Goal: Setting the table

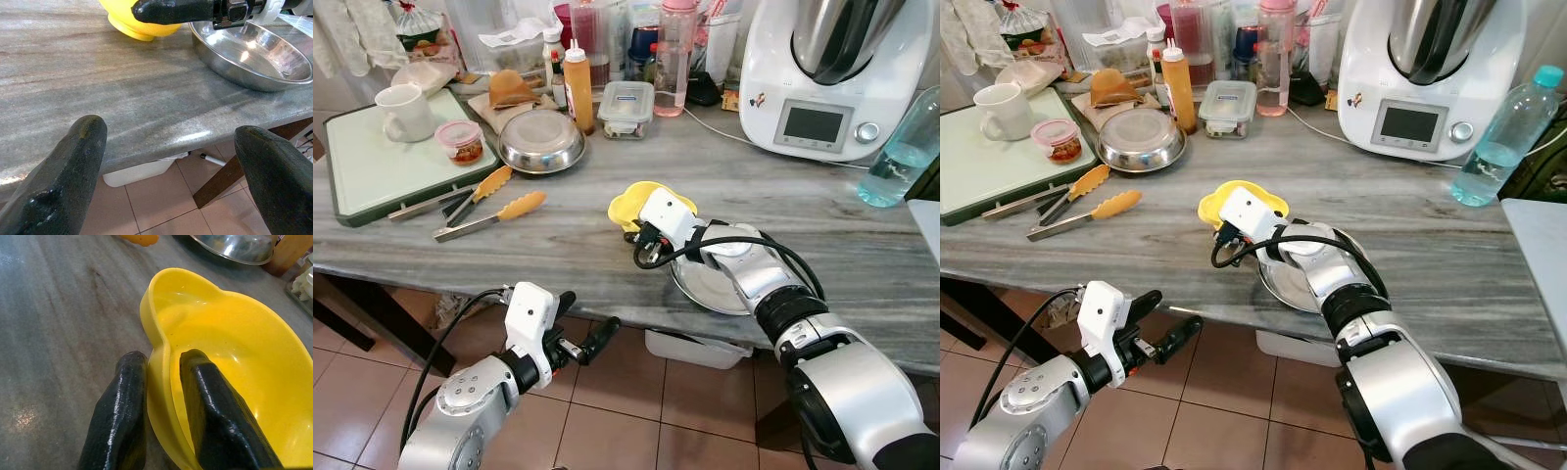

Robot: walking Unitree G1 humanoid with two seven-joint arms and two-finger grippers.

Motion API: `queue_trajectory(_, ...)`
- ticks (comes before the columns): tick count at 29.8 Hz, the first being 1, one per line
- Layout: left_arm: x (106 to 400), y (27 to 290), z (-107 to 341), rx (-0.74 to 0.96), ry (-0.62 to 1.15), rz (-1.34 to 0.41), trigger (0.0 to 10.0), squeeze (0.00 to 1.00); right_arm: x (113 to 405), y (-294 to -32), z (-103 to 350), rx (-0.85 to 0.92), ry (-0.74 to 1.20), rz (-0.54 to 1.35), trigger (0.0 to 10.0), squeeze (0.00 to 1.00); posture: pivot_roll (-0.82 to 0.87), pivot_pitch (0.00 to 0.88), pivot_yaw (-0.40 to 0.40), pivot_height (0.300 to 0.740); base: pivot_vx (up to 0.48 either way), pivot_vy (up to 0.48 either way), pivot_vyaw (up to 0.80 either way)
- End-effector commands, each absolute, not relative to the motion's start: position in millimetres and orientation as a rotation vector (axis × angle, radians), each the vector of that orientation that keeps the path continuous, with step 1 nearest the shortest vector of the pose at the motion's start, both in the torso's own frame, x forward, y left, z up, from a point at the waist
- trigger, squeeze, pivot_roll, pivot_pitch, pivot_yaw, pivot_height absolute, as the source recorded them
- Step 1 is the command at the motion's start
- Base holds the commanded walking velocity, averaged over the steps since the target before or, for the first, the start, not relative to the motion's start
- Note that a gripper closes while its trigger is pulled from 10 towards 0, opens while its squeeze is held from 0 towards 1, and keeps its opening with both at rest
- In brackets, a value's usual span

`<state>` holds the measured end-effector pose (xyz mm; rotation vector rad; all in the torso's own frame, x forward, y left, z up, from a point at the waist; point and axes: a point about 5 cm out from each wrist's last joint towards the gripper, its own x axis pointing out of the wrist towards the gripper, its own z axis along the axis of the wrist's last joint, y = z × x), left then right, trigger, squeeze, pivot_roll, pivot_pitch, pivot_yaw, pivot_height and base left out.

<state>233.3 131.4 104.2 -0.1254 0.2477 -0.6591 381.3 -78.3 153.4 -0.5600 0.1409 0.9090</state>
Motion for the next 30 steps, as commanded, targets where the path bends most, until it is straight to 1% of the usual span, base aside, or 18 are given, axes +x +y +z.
queue_trajectory(1, 231, 130, 107, -0.119, 0.245, -0.672, 10.0, 0.00, 385, -77, 162, -0.571, 0.114, 0.899, 10.0, 1.00, 0.02, 0.105, 0.012, 0.740, 0.000, 0.000, 0.00)
queue_trajectory(12, 231, 127, 110, -0.132, 0.242, -0.709, 10.0, 0.00, 392, -80, 182, -0.515, 0.010, 0.828, 10.0, 1.00, 0.02, 0.100, 0.017, 0.740, 0.000, 0.000, 0.00)
queue_trajectory(22, 236, 124, 114, -0.145, 0.221, -0.729, 10.0, 0.00, 390, -90, 187, -0.483, -0.046, 0.813, 10.0, 1.00, 0.01, 0.086, 0.025, 0.740, 0.000, 0.000, 0.00)
queue_trajectory(27, 239, 123, 115, -0.141, 0.210, -0.724, 10.0, 0.00, 390, -99, 199, -0.429, -0.126, 0.743, 10.0, 1.00, 0.01, 0.073, 0.028, 0.740, 0.000, 0.000, 0.00)
queue_trajectory(30, 243, 125, 118, -0.139, 0.185, -0.699, 10.0, 0.00, 384, -111, 219, -0.366, -0.259, 0.654, 10.0, 1.00, 0.00, 0.060, 0.029, 0.740, 0.000, 0.000, 0.00)
